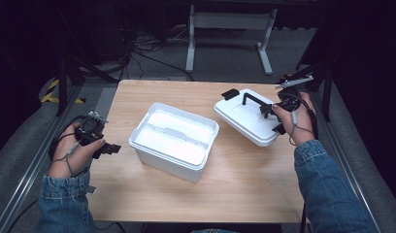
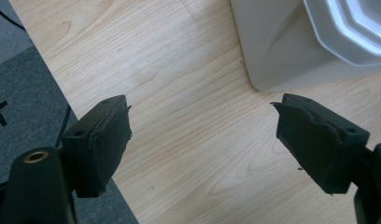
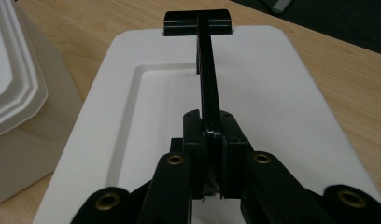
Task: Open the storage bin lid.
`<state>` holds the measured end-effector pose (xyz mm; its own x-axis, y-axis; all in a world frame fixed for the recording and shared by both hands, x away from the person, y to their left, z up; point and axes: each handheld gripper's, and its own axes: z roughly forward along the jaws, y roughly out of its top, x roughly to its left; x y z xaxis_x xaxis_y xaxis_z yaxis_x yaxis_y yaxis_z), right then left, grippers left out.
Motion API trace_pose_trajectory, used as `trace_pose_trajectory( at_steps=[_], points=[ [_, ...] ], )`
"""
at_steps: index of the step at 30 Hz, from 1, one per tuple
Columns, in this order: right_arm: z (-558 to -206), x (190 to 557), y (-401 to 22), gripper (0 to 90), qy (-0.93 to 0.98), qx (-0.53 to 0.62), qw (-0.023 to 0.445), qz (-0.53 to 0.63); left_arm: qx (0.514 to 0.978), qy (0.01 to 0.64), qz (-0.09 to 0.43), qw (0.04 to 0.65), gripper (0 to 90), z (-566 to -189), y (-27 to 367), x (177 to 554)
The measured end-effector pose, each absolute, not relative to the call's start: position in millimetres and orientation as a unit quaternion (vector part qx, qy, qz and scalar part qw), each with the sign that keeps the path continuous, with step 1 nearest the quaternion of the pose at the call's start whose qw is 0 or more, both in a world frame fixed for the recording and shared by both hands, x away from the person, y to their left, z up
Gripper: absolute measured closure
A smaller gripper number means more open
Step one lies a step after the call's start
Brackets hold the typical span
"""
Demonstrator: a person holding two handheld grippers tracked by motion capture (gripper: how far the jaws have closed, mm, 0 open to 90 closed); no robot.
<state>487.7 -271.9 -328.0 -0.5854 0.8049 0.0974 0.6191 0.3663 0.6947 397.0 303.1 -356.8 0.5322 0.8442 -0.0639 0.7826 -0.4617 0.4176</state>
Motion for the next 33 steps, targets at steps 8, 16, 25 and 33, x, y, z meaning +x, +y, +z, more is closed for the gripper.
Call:
trace_pose_trajectory(
  at_steps=[8,16,25,33],
  points=[
    [-349.1,489.8,-276.1,84.7,0.815,0.447,0.124,0.347,0.850,0.478,0.079,0.206,18.3,-355.5,304.4,397.9],
    [-368.8,489.4,-278.3,84.7,0.818,0.451,0.113,0.338,0.851,0.479,0.075,0.203,18.3,-357.7,304.8,396.8],
    [-390.0,490.1,-285.5,84.7,0.818,0.456,0.103,0.333,0.847,0.485,0.076,0.202,18.3,-358.1,307.7,392.1],
    [-405.2,490.2,-292.7,84.4,0.814,0.466,0.085,0.335,0.848,0.485,0.075,0.202,18.3,-358.7,308.0,391.9]
  ],
)
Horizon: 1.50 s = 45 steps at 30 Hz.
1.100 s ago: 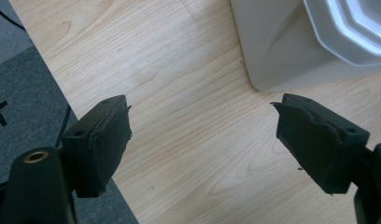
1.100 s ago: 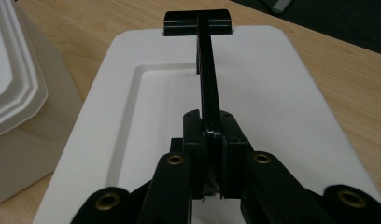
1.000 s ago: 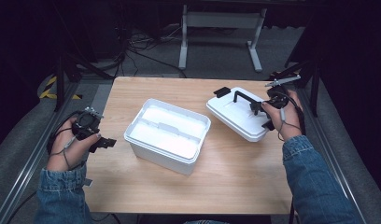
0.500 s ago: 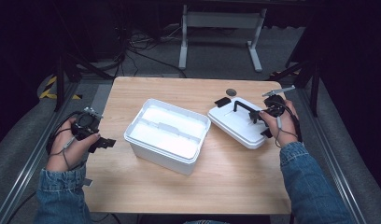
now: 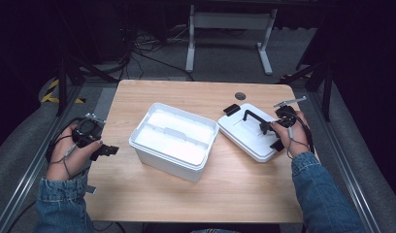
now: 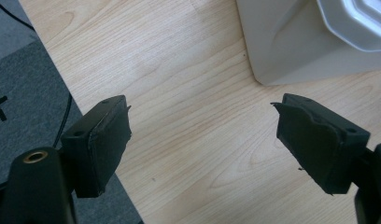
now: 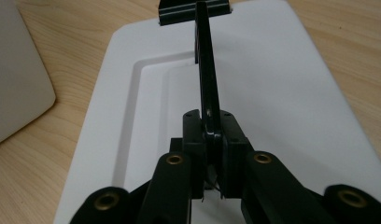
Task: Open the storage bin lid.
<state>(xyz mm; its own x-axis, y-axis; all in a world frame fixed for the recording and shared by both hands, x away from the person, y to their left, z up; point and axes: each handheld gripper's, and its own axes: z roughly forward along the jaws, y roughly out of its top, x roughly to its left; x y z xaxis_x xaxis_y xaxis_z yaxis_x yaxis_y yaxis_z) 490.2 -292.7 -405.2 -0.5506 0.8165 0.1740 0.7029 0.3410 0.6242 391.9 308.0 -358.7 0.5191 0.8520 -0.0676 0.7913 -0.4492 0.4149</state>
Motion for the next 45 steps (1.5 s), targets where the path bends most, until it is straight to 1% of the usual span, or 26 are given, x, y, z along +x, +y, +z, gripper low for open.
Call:
trace_pose_trajectory(
  at_steps=[17,18,21,25,29,35,45],
  points=[
    [-429.9,491.2,-304.5,82.6,0.804,0.499,0.057,0.318,0.852,0.480,0.073,0.195,18.4,-360.4,304.4,394.2],
    [-430.5,491.4,-305.3,81.8,0.804,0.500,0.057,0.317,0.853,0.479,0.073,0.195,18.4,-360.7,304.7,394.0],
    [-431.2,492.4,-308.4,72.0,0.796,0.502,0.075,0.329,0.851,0.483,0.073,0.195,18.4,-360.9,305.7,392.2],
    [-425.6,492.2,-309.9,62.0,0.796,0.497,0.107,0.328,0.850,0.485,0.073,0.194,18.4,-361.2,308.2,389.4],
    [-416.2,490.0,-311.5,57.2,0.791,0.494,0.131,0.335,0.848,0.487,0.075,0.194,18.4,-360.9,310.2,386.2],
    [-399.4,480.0,-306.1,54.6,0.798,0.469,0.155,0.345,0.846,0.491,0.075,0.192,18.4,-361.5,311.6,383.5],
    [-371.3,444.5,-287.5,54.7,0.810,0.426,0.142,0.376,0.848,0.489,0.072,0.189,18.4,-361.8,309.5,382.4]
  ],
)
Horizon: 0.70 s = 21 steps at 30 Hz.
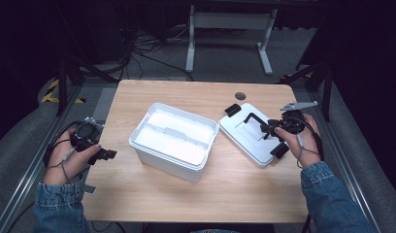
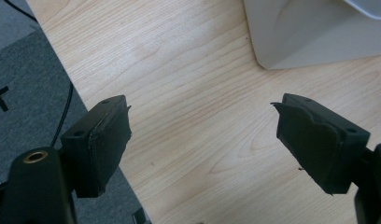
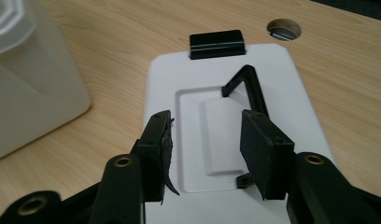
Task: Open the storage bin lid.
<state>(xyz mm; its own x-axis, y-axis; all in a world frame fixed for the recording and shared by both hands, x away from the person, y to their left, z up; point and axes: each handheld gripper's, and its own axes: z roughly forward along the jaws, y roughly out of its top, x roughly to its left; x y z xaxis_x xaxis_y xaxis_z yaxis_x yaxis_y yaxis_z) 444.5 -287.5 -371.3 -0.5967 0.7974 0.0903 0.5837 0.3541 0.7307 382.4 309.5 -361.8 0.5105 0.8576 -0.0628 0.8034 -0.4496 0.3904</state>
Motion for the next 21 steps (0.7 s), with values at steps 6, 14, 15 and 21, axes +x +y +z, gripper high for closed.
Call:
trace_pose_trajectory(
  at_steps=[6,14,15,21],
  points=[
    [-359.2,422.7,-276.9,54.7,0.817,0.405,0.126,0.390,0.853,0.483,0.070,0.187,18.3,-361.5,305.9,384.4],
    [-352.6,397.6,-266.9,54.6,0.819,0.389,0.108,0.407,0.856,0.477,0.068,0.186,18.3,-362.0,304.6,385.3],
    [-352.5,394.9,-265.4,54.6,0.821,0.386,0.106,0.407,0.856,0.477,0.067,0.186,18.3,-361.9,304.6,385.0],
    [-355.5,381.5,-255.9,53.8,0.830,0.375,0.092,0.402,0.858,0.474,0.066,0.185,18.3,-362.0,304.6,384.5]
  ],
)
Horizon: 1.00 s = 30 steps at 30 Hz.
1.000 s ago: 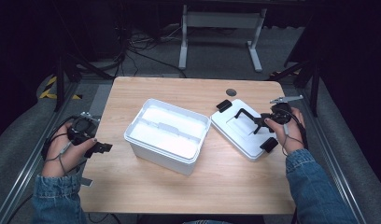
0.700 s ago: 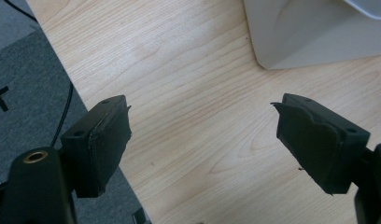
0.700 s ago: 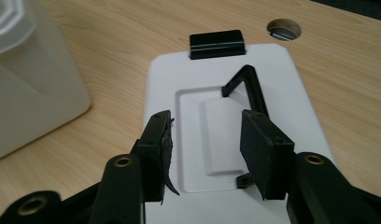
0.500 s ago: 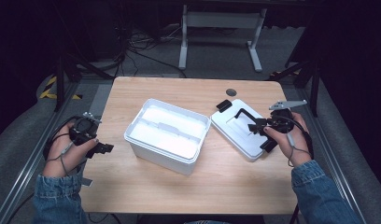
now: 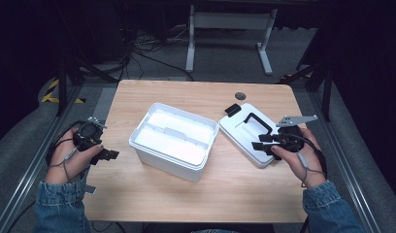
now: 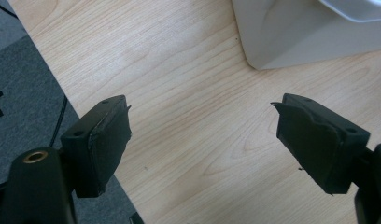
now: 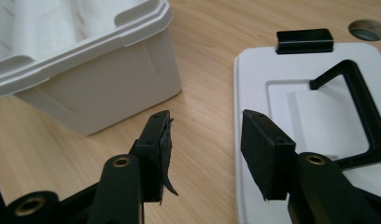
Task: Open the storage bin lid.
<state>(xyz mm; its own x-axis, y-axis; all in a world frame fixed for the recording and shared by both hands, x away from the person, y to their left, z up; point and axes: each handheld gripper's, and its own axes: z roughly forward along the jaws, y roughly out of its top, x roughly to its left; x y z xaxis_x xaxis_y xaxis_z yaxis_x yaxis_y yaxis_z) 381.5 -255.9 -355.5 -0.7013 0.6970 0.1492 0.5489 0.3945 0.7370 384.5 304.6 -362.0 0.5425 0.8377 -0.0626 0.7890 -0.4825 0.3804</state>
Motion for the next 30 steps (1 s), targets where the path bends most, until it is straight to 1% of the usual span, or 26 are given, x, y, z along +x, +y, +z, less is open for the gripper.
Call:
trace_pose_trajectory(
  at_steps=[8,13,20,25,28,30],
  points=[
    [-371.5,365.0,-245.0,53.3,0.835,0.350,0.068,0.419,0.859,0.474,0.063,0.184,18.3,-362.4,302.9,384.2],
    [-384.6,354.8,-236.0,53.3,0.840,0.340,0.062,0.419,0.860,0.473,0.062,0.183,18.3,-362.9,302.8,384.5],
    [-396.7,352.9,-227.8,52.8,0.849,0.332,0.046,0.408,0.862,0.469,0.062,0.182,18.3,-363.7,301.2,385.3],
    [-407.5,353.0,-223.8,52.4,0.852,0.335,0.048,0.401,0.861,0.472,0.061,0.182,18.3,-363.5,301.3,384.6],
    [-415.4,353.1,-220.7,51.8,0.855,0.334,0.053,0.394,0.861,0.469,0.079,0.180,19.8,-364.5,301.0,382.7],
    [-423.4,354.1,-219.5,51.8,0.855,0.334,0.047,0.394,0.861,0.469,0.079,0.177,21.2,-365.8,299.9,381.6]
  ],
)
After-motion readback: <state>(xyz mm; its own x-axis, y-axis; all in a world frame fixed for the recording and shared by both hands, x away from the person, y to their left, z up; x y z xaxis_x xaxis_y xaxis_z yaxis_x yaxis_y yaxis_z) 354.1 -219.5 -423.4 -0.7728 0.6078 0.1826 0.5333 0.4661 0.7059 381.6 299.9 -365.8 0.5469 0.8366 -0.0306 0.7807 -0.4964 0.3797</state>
